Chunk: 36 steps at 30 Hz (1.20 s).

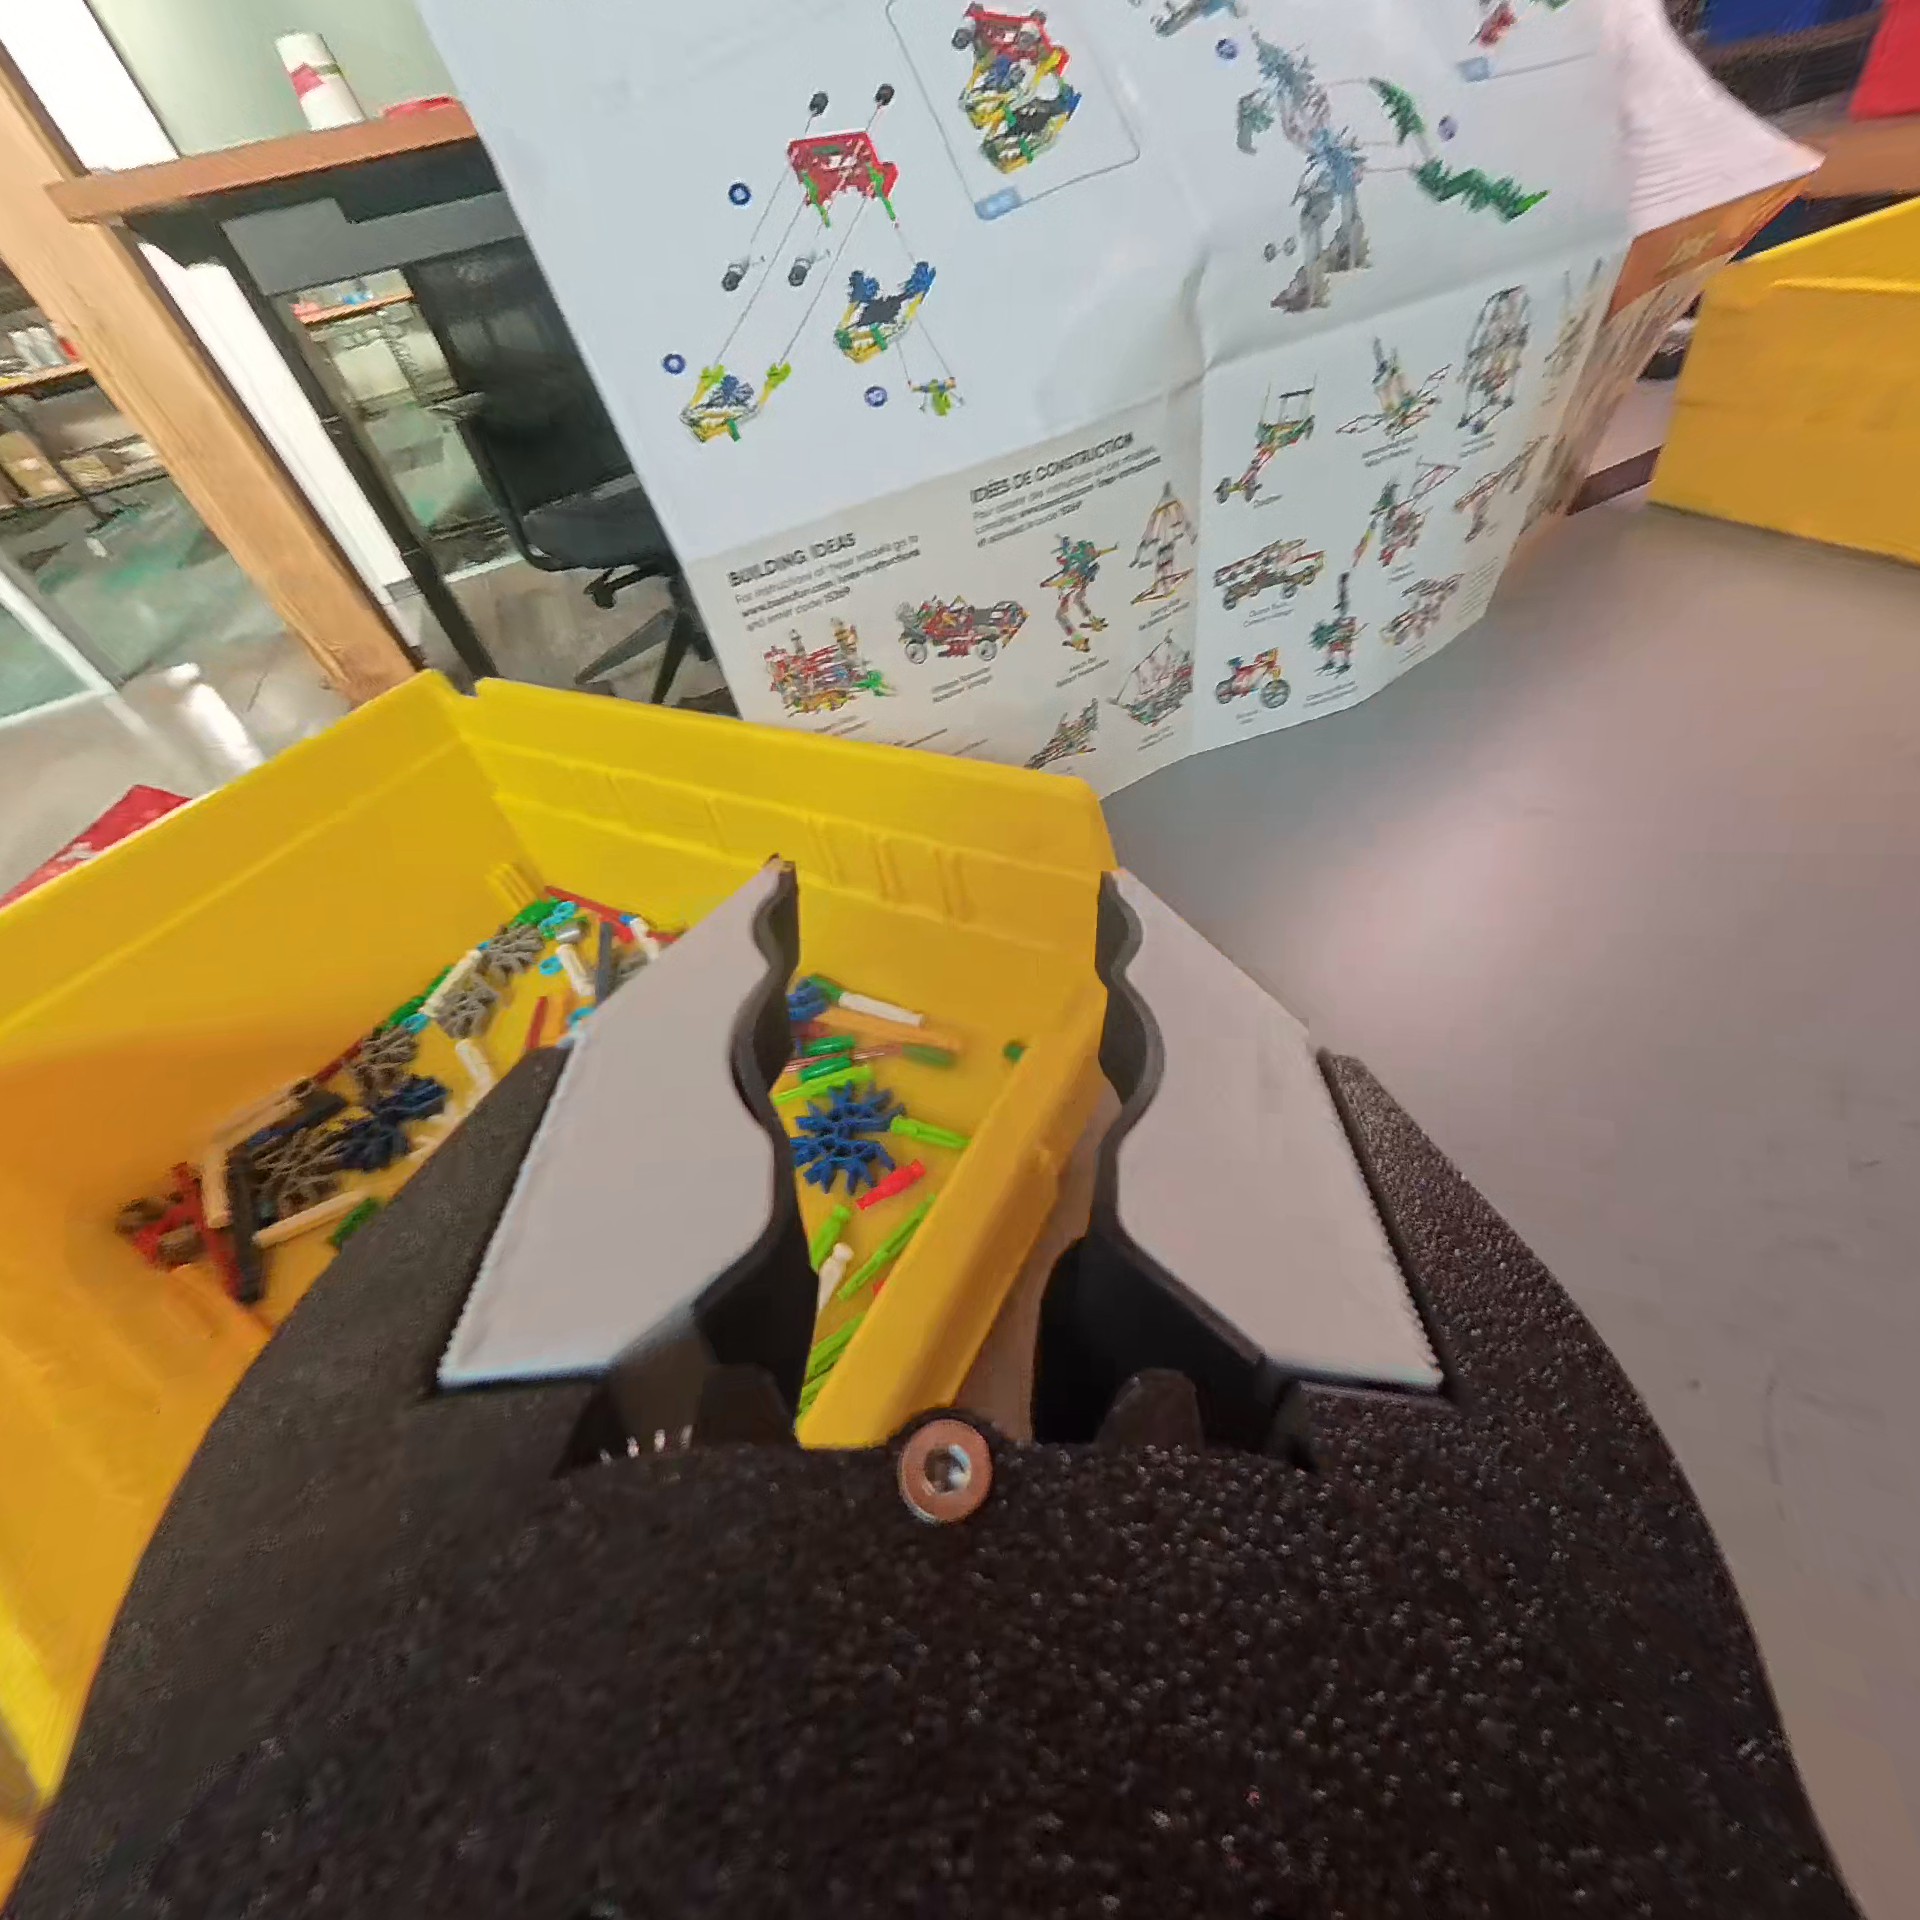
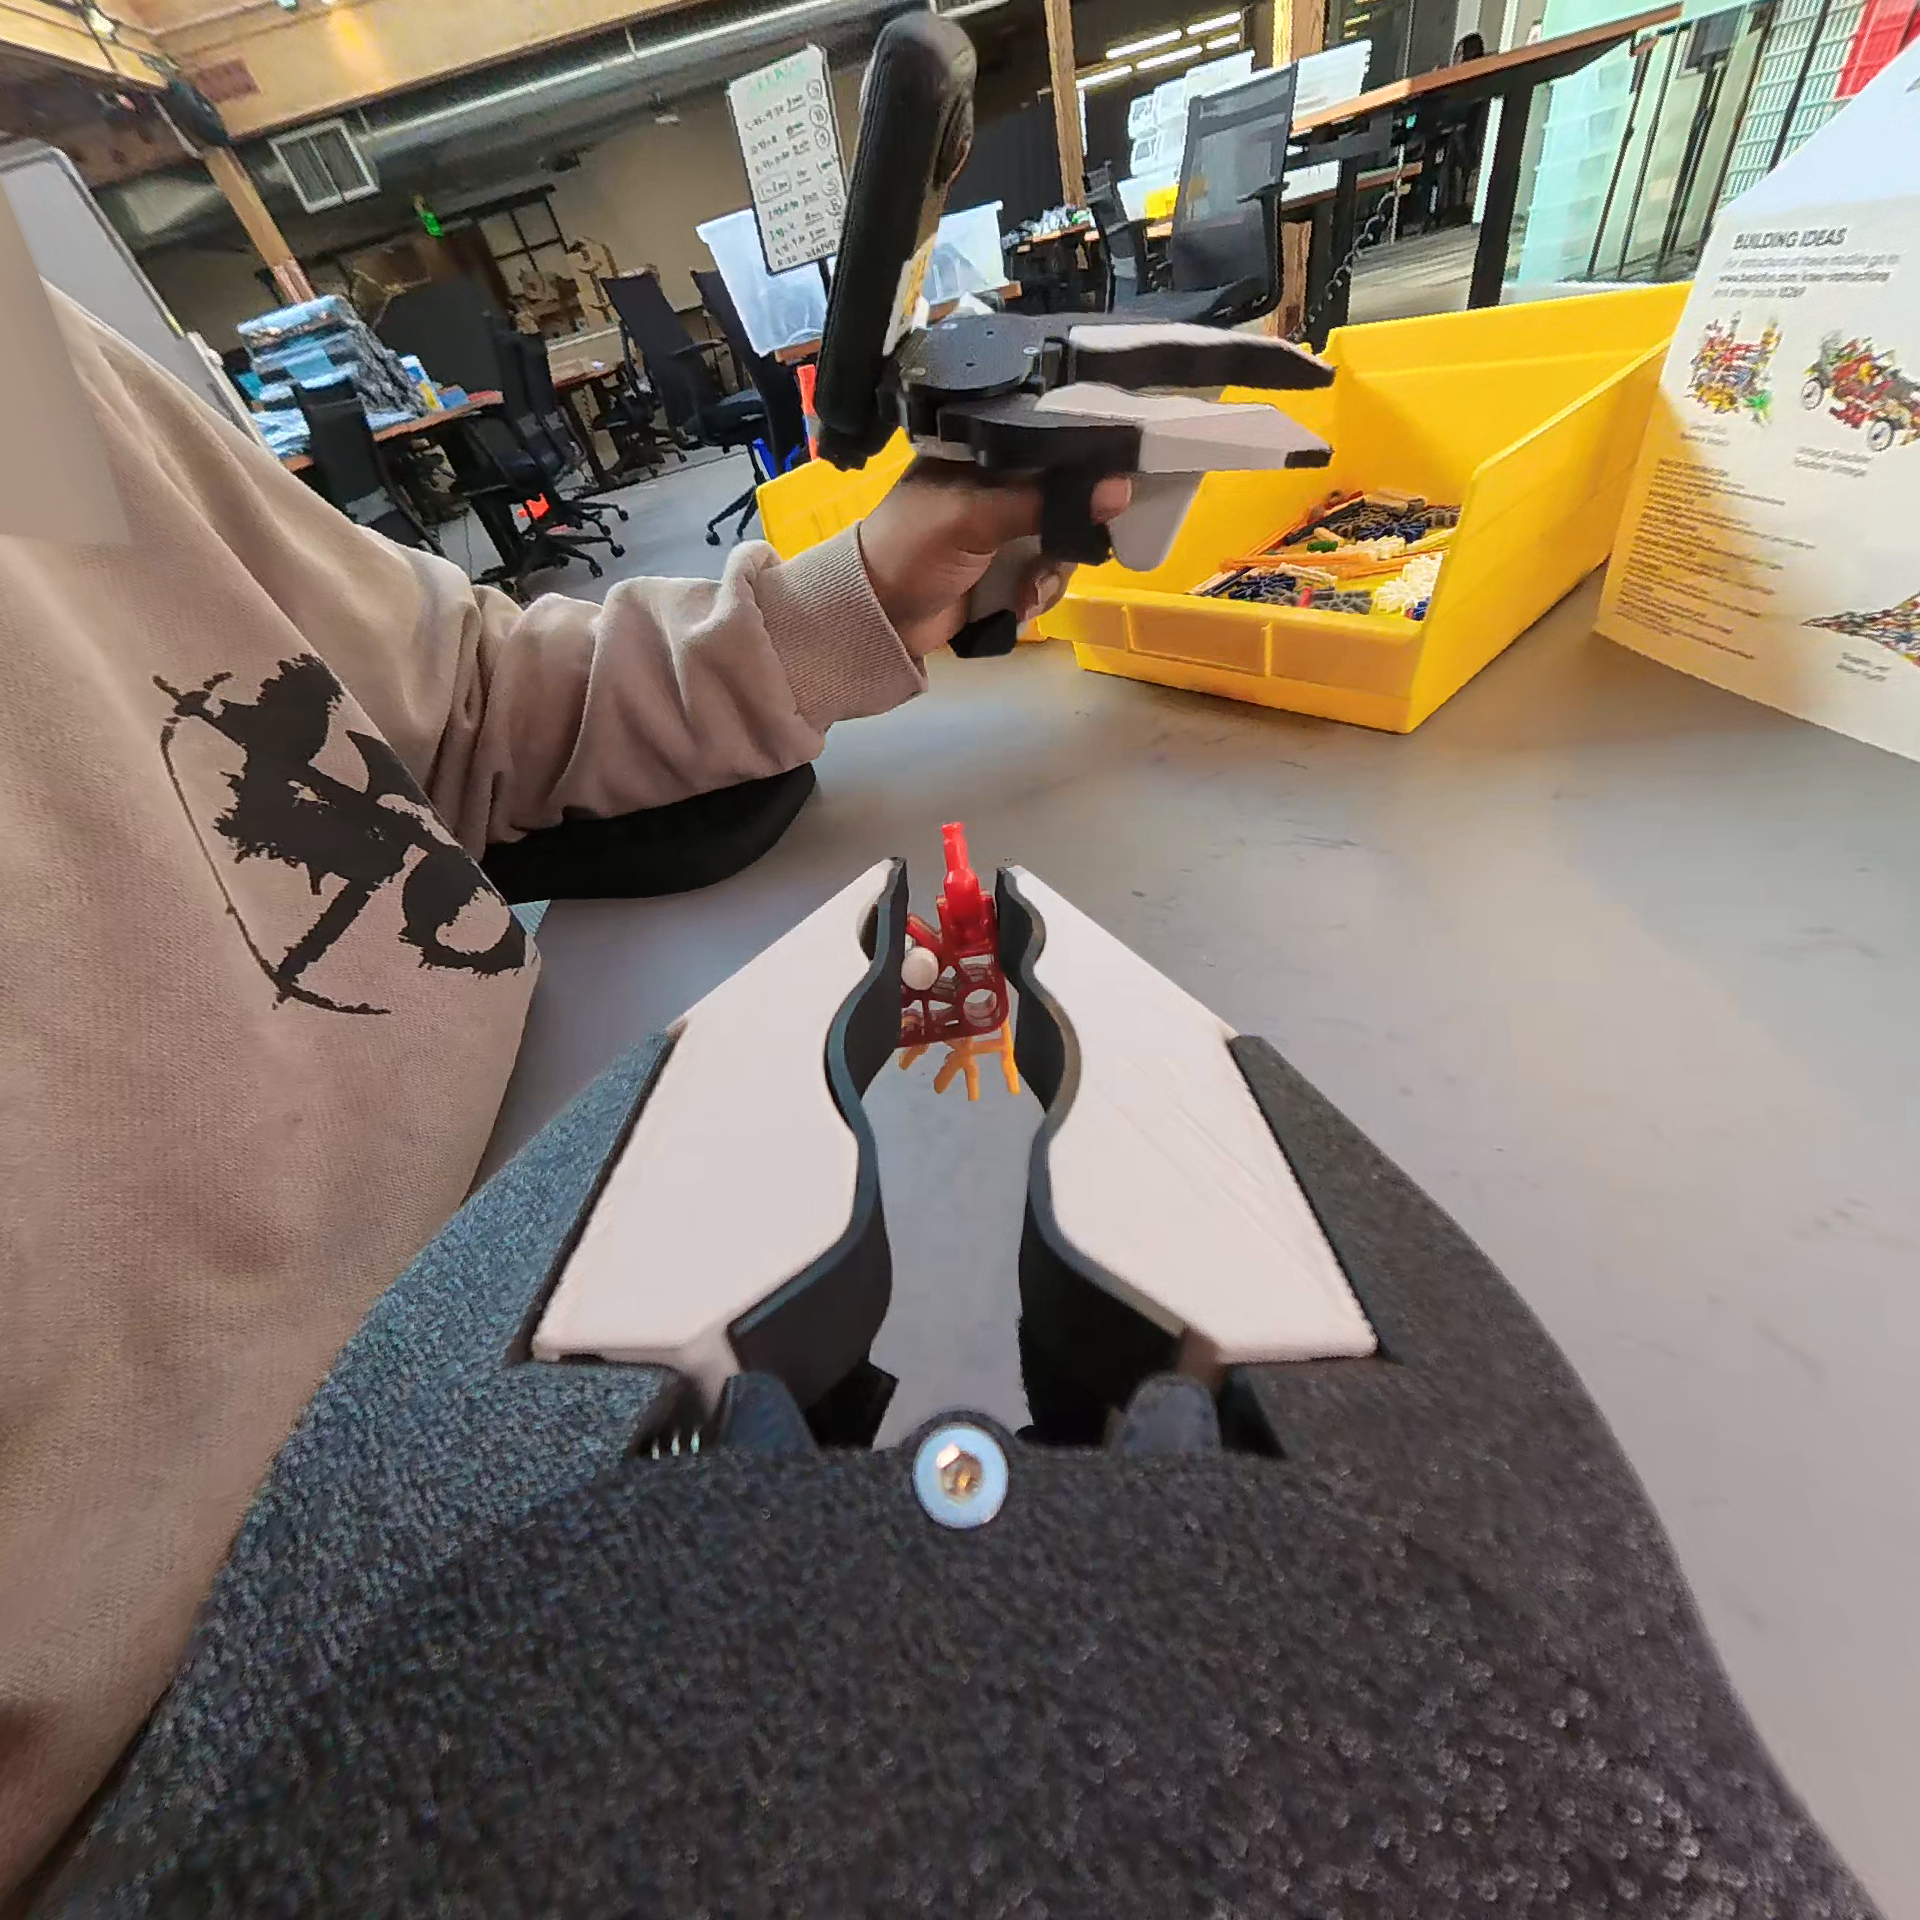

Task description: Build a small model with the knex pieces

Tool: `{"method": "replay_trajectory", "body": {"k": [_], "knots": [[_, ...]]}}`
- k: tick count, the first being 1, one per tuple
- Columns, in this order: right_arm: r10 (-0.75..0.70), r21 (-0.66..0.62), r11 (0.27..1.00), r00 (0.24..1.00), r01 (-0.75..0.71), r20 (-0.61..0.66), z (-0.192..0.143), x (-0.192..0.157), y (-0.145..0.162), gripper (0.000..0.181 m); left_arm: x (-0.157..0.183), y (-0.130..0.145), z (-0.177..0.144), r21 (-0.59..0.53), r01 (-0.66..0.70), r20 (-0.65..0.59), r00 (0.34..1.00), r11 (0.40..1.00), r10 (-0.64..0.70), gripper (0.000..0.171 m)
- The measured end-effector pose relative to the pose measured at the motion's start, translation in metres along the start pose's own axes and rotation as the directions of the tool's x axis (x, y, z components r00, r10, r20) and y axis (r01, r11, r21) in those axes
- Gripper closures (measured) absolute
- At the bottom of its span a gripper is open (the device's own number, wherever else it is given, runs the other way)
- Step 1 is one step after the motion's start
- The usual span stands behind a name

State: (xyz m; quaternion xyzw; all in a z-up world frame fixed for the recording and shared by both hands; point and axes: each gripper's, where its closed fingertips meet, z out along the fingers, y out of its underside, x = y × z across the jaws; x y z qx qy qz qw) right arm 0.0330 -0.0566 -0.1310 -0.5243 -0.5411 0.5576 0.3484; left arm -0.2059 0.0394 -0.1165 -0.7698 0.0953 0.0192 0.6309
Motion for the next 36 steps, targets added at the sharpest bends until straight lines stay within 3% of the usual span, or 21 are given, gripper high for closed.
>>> {"method": "replay_trajectory", "body": {"k": [4, 6, 9, 13, 17, 19, 26, 36], "knots": [[-0.02, 0.008, 1.0, 0.998, 0.021, -0.056, -0.002, 0.008, -0.002, 0.167, 0.057, -0.018, -0.006, 0.079, 0.127, -0.27, 0.957, 0.989, -0.102, 0.111], [-0.044, -0.008, 0.999, 0.996, 0.043, -0.075, -0.002, 0.01, 0.0, 0.167, 0.106, -0.024, -0.016, 0.063, 0.216, -0.482, 0.862, 0.974, -0.16, 0.118], [-0.088, -0.045, 0.995, 0.992, 0.084, -0.088, 0.002, 0.008, 0.004, 0.167, 0.181, -0.027, -0.041, -0.012, 0.259, -0.735, 0.653, 0.966, -0.184, 0.126], [-0.152, -0.104, 0.984, 0.983, 0.141, -0.102, 0.006, 0.006, 0.011, 0.167, 0.242, -0.016, -0.064, -0.038, 0.112, -0.843, 0.531, 0.993, -0.092, 0.141], [-0.192, -0.141, 0.974, 0.975, 0.175, -0.115, 0.008, 0.006, 0.015, 0.167, 0.26, -0.006, -0.07, 0.012, 0.008, -0.841, 0.541, 1.0, 0.006, 0.156], [-0.204, -0.154, 0.971, 0.971, 0.185, -0.122, 0.008, 0.008, 0.018, 0.167, 0.26, -0.005, -0.069, 0.024, -0.017, -0.83, 0.557, 1.0, 0.03, 0.156], [-0.253, -0.168, 0.956, 0.965, 0.238, -0.068, 0.011, -0.004, 0.019, 0.167, 0.259, -0.006, -0.077, -0.001, 0.016, -0.865, 0.502, 1.0, -0.009, 0.165], [-0.224, -0.118, 0.969, 0.974, 0.219, -0.034, 0.01, -0.012, 0.011, 0.167, 0.261, -0.008, -0.082, 0.049, -0.029, -0.859, 0.509, 0.998, 0.056, 0.169]]}}
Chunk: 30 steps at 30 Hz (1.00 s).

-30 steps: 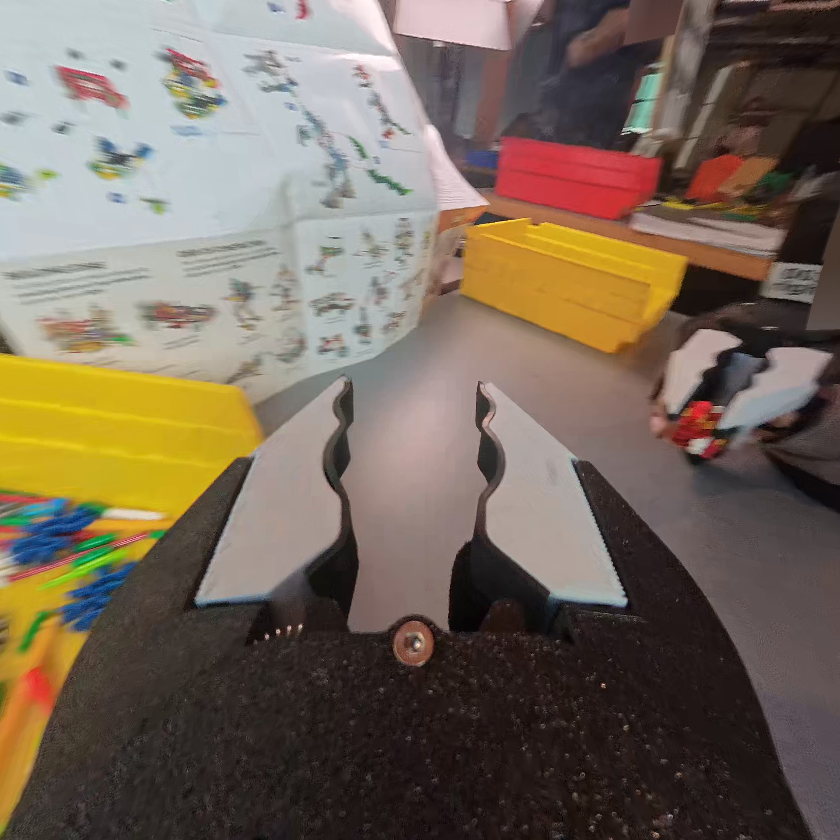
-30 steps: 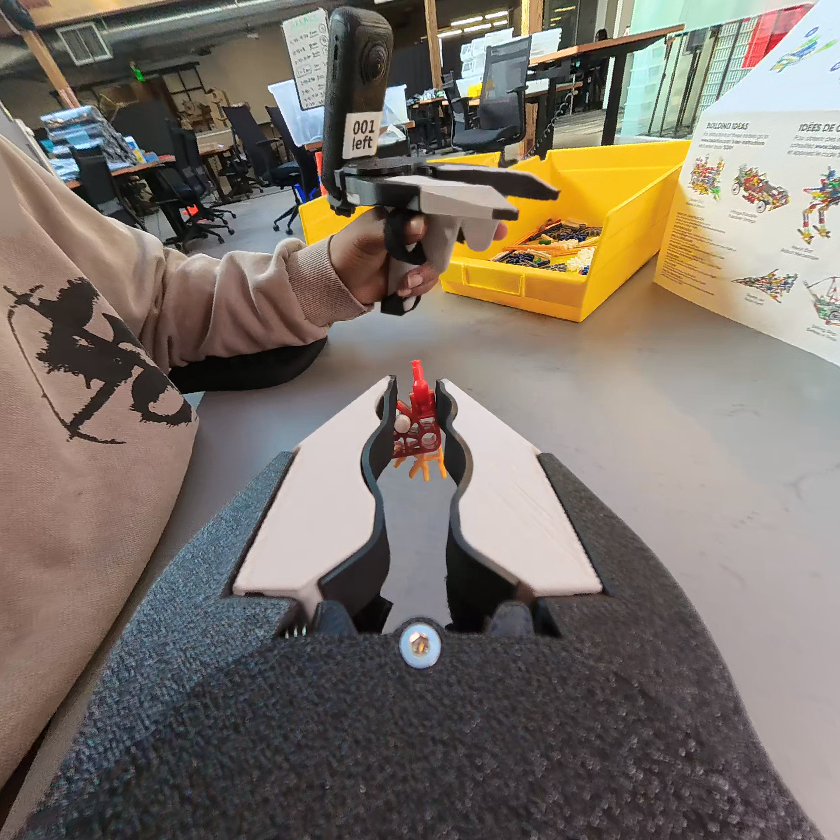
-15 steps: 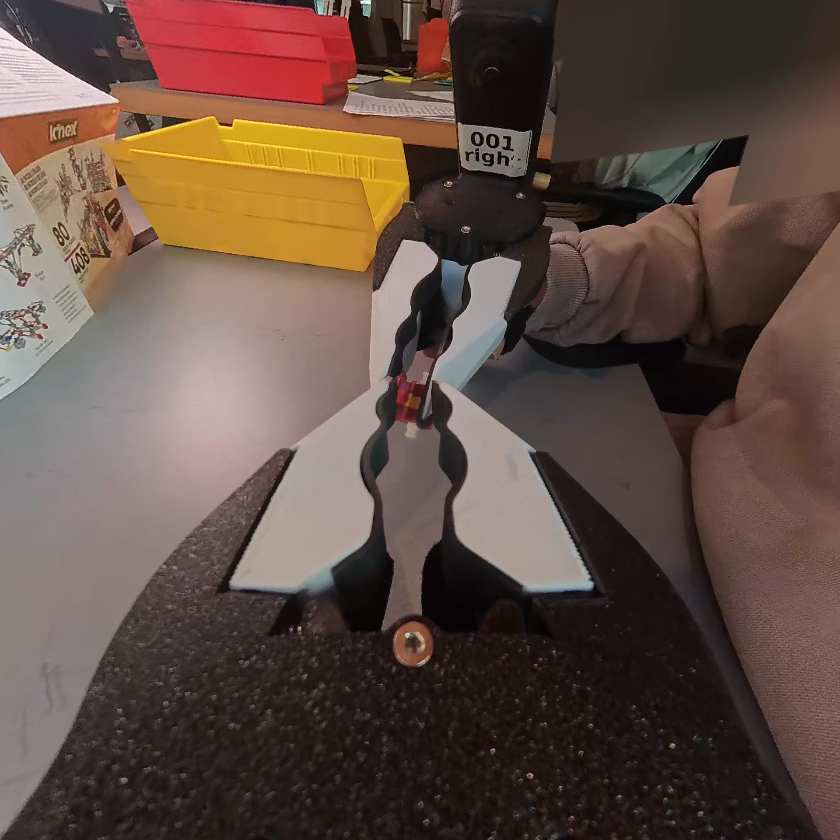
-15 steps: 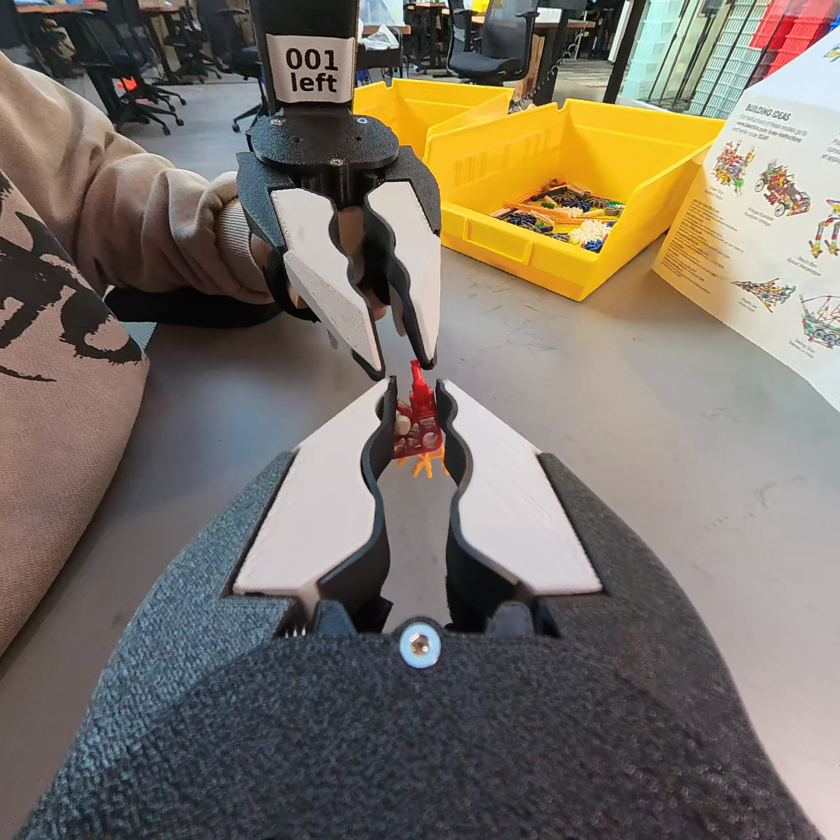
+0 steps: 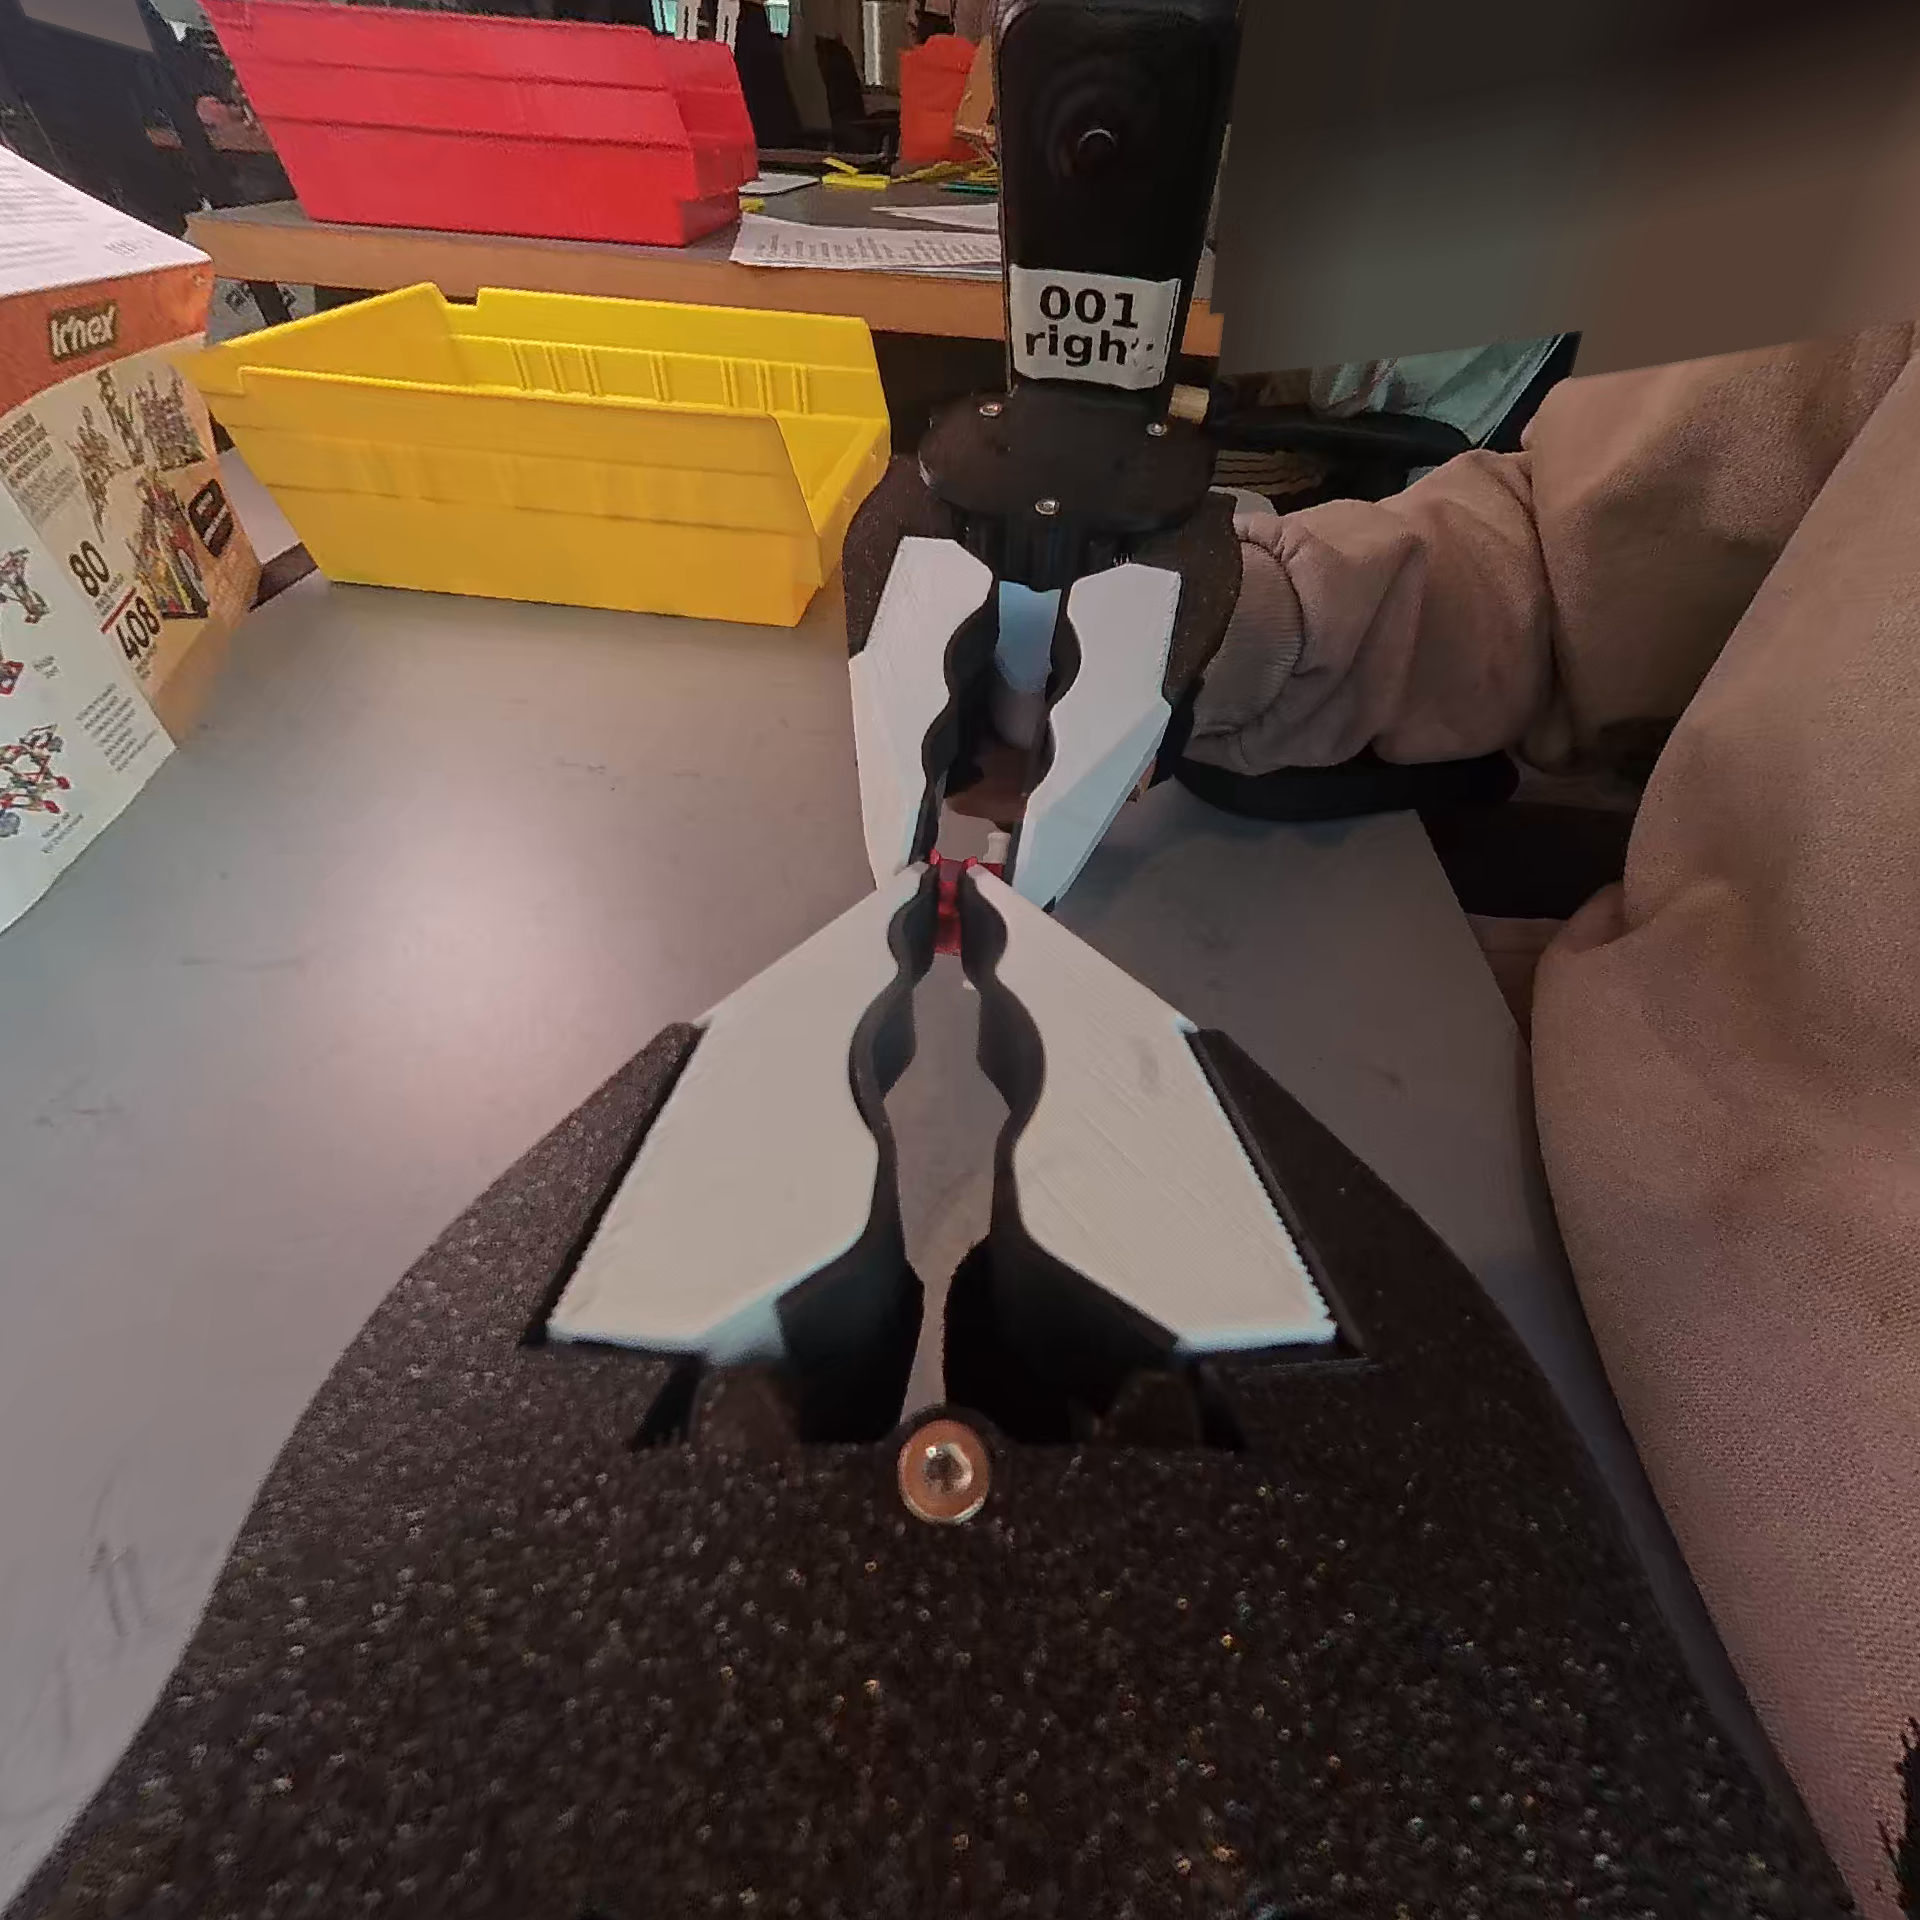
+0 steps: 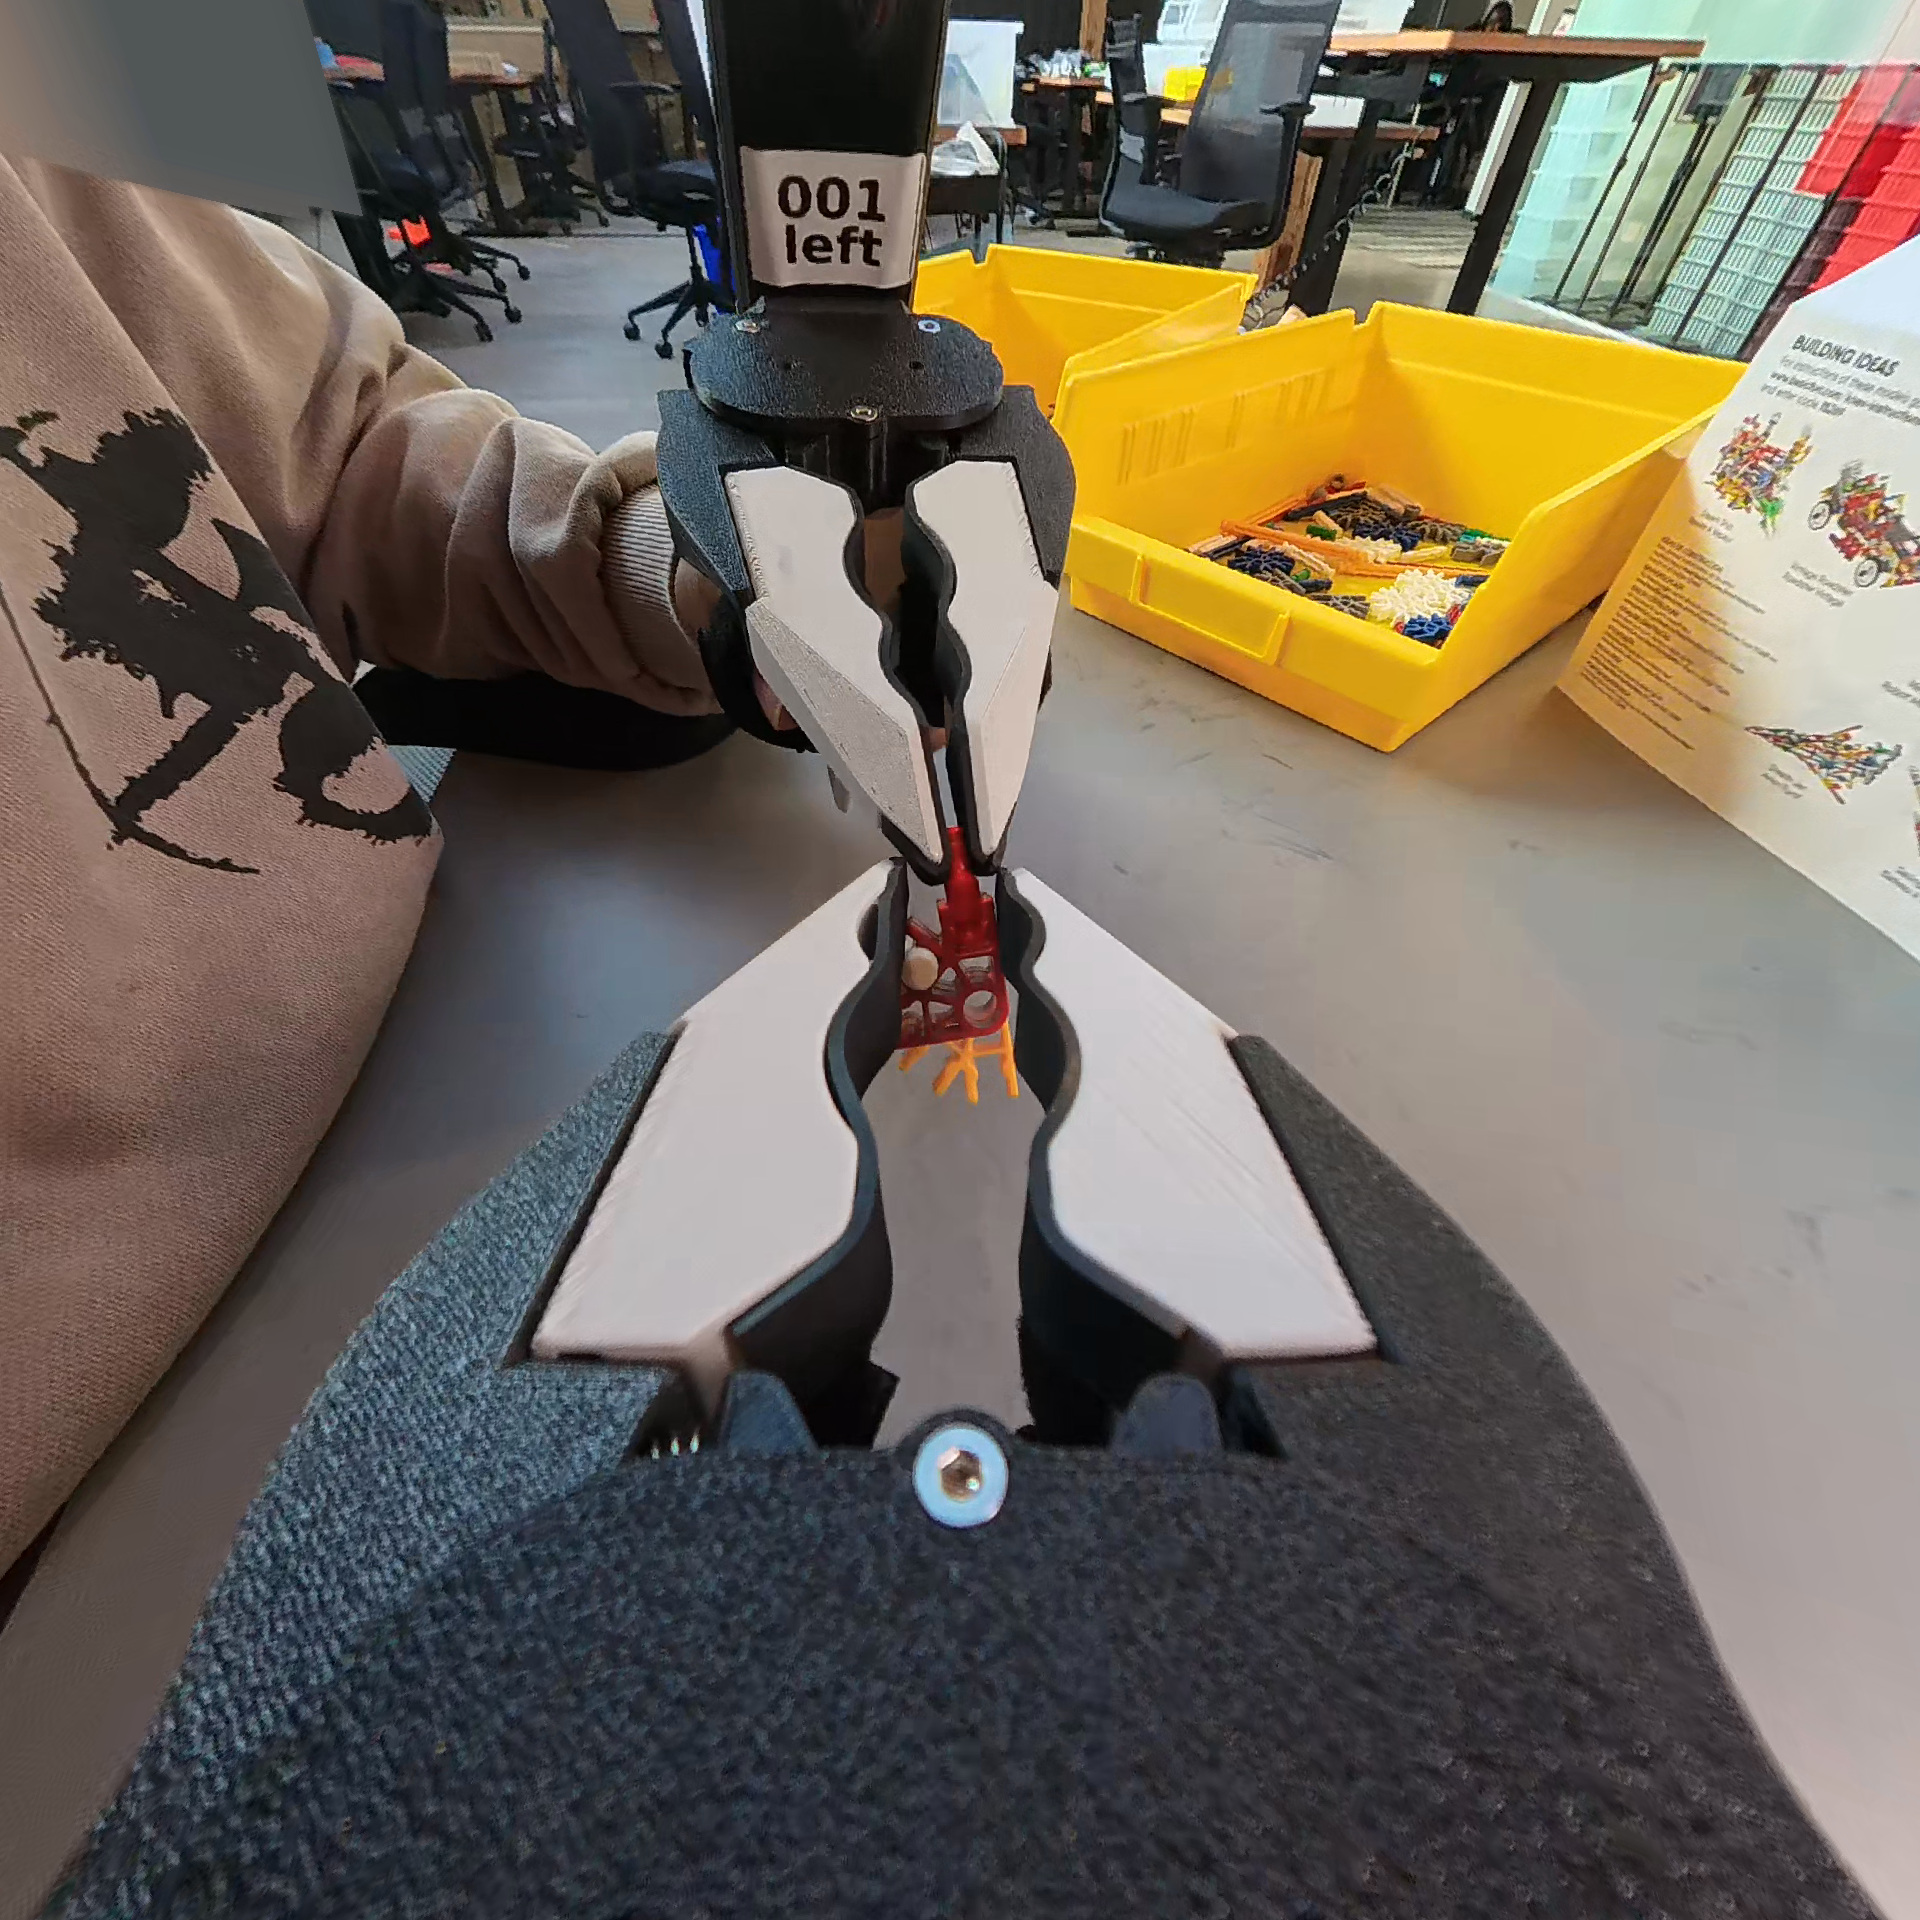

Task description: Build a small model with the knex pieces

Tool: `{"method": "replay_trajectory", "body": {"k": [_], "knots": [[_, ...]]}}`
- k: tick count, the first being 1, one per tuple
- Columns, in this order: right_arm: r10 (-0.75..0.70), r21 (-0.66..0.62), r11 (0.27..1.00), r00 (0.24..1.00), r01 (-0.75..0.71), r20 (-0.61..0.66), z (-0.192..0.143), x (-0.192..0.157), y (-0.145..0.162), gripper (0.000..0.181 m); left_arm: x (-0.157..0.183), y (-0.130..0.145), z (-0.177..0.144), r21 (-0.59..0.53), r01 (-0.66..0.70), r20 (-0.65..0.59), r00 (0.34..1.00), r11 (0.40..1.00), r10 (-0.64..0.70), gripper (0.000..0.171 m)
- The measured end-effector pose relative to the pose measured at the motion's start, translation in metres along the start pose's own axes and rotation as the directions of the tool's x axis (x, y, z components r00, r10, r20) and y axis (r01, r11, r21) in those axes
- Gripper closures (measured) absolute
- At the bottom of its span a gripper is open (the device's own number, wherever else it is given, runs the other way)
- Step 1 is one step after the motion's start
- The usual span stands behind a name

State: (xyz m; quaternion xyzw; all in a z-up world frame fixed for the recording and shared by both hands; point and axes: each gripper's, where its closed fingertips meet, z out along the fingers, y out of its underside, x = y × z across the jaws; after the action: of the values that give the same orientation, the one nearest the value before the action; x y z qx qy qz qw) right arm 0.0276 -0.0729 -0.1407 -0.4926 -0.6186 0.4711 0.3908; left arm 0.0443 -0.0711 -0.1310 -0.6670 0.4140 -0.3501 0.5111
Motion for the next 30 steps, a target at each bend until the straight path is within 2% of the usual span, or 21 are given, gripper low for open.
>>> {"method": "replay_trajectory", "body": {"k": [4, 7, 10, 13, 16, 19, 22, 24, 26, 28, 30], "knots": [[0.008, 0.04, 0.999, 1.0, -0.009, 0.015, -0.002, -0.003, -0.007, 0.158, 0.001, -0.007, -0.005, 0.04, 0.037, -0.026, 0.999, 0.999, -0.036, 0.169], [-0.032, 0.002, 0.999, 0.999, 0.032, -0.009, 0.0, -0.003, -0.003, 0.148, 0.003, -0.009, -0.006, 0.051, 0.051, -0.041, 0.998, 0.997, -0.049, 0.169], [-0.062, -0.031, 0.998, 0.998, 0.062, -0.005, 0.003, -0.007, 0.001, 0.157, 0.003, -0.009, -0.006, 0.048, 0.037, -0.031, 0.999, 0.998, -0.036, 0.169], [-0.058, -0.033, 0.998, 0.998, 0.058, -0.004, 0.003, -0.008, -0.001, 0.158, 0.004, -0.015, -0.007, 0.088, 0.087, -0.051, 0.995, 0.992, -0.083, 0.17], [0.064, 0.114, 0.991, 0.995, -0.072, 0.076, -0.005, -0.014, -0.026, 0.159, 0.008, -0.032, -0.014, 0.18, 0.187, -0.137, 0.977, 0.966, -0.163, 0.171], [0.183, 0.251, 0.936, 0.951, -0.246, 0.25, -0.014, -0.026, -0.049, 0.159, 0.019, -0.048, -0.019, 0.255, 0.285, -0.25, 0.943, 0.924, -0.222, 0.171], [0.289, 0.289, 0.859, 0.866, -0.423, 0.407, -0.016, -0.033, -0.058, 0.16, 0.023, -0.053, -0.023, 0.282, 0.342, -0.311, 0.916, 0.896, -0.252, 0.171], [0.343, 0.271, 0.826, 0.823, -0.494, 0.453, -0.014, -0.031, -0.057, 0.159, 0.018, -0.05, -0.023, 0.278, 0.337, -0.289, 0.922, 0.9, -0.257, 0.171], [0.361, 0.256, 0.838, 0.841, -0.482, 0.404, -0.01, -0.022, -0.051, 0.159, 0.008, -0.043, -0.022, 0.258, 0.34, -0.231, 0.931, 0.904, -0.284, 0.171], [0.282, 0.246, 0.909, 0.931, -0.336, 0.232, -0.005, -0.01, -0.04, 0.155, -0.006, -0.037, -0.022, 0.252, 0.363, -0.168, 0.929, 0.897, -0.329, 0.171], [0.134, 0.176, 0.975, 0.991, -0.137, 0.03, -0.002, 0.002, -0.027, 0.137, -0.021, -0.031, -0.024, 0.258, 0.392, -0.103, 0.92, 0.883, -0.378, 0.171]]}}
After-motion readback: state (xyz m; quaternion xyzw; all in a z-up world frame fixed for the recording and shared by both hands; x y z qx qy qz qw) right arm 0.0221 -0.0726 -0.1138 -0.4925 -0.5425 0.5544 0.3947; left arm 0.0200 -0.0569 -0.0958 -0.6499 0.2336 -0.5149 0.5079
